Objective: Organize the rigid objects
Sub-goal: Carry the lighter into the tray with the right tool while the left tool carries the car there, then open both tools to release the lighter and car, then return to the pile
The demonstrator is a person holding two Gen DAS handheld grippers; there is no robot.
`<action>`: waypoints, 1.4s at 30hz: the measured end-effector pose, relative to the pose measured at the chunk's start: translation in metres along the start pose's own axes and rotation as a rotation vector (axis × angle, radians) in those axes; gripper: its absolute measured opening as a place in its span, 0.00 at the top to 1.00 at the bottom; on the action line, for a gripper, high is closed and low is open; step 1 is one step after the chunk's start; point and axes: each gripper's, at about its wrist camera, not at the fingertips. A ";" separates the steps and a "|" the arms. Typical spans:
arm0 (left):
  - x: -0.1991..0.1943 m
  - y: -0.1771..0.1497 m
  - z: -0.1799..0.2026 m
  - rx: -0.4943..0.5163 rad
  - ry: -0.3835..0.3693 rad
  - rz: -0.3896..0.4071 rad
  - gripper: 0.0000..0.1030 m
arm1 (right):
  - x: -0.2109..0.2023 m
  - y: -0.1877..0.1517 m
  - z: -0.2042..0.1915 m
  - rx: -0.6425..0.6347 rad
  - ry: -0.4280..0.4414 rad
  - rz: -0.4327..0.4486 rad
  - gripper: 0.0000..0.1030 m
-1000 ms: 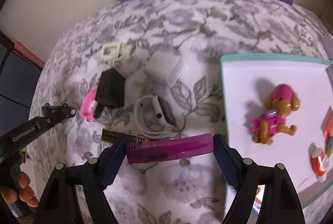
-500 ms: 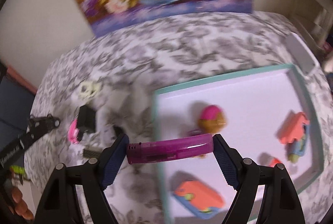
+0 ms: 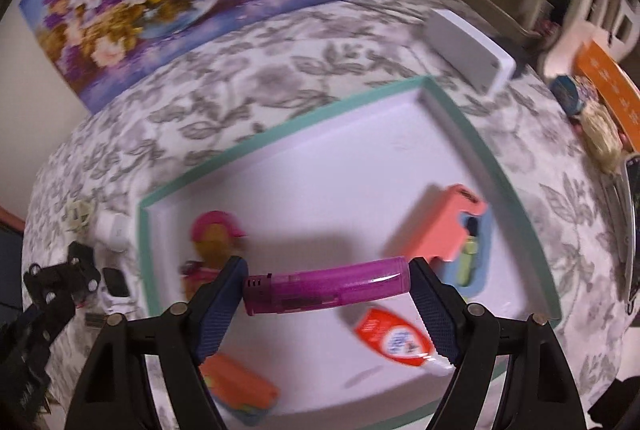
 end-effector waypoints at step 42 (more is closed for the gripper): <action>0.041 -0.005 0.014 0.000 0.025 -0.138 0.10 | 0.015 -0.007 0.018 0.020 -0.005 -0.026 0.00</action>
Point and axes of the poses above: each gripper's, at about its wrist camera, not at the fingertips, and x roughly the way its jaws point, z to its right, y to its top, and after that the axes turned 12 degrees about -y, right-handed
